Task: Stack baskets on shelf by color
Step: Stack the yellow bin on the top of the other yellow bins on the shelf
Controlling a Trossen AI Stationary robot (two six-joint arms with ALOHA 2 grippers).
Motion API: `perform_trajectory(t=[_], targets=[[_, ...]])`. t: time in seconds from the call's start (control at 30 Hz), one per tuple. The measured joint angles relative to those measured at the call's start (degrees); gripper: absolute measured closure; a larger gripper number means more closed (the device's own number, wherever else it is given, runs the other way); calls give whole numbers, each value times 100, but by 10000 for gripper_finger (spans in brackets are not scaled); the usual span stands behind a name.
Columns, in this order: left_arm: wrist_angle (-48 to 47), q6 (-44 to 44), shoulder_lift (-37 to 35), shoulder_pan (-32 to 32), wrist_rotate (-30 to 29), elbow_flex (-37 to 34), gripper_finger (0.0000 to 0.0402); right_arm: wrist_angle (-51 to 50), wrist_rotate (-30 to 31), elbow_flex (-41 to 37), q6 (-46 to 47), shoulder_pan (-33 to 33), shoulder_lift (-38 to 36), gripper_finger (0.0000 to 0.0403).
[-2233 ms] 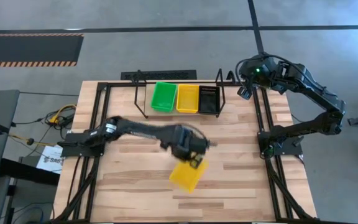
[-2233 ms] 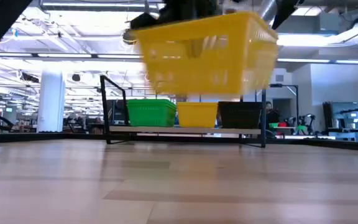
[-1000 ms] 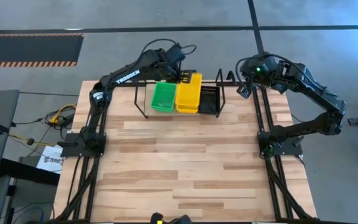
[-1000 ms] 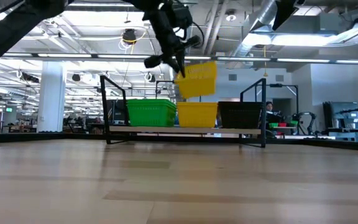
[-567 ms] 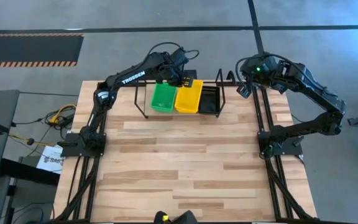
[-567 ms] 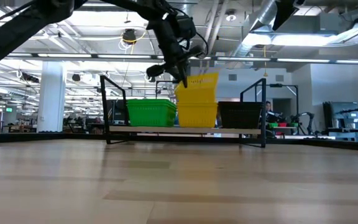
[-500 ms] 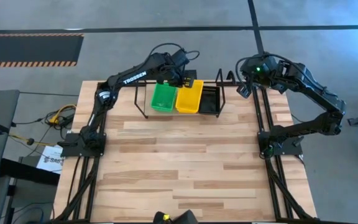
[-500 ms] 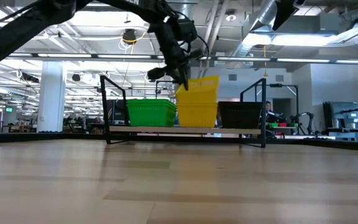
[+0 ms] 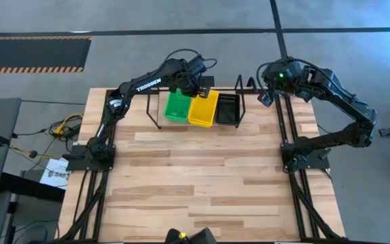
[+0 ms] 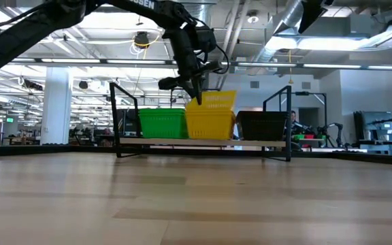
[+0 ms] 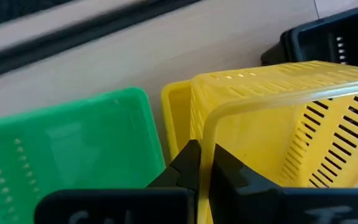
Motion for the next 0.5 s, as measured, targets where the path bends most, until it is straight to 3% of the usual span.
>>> perform_trajectory(t=[0.27,0.5], targets=[[314,516,-5,-21,55,96,351,-1,-1,0,-49,0,1,392],[549,512,-20,76,782,434,294,-1,0,0,-57,0,-1,392]])
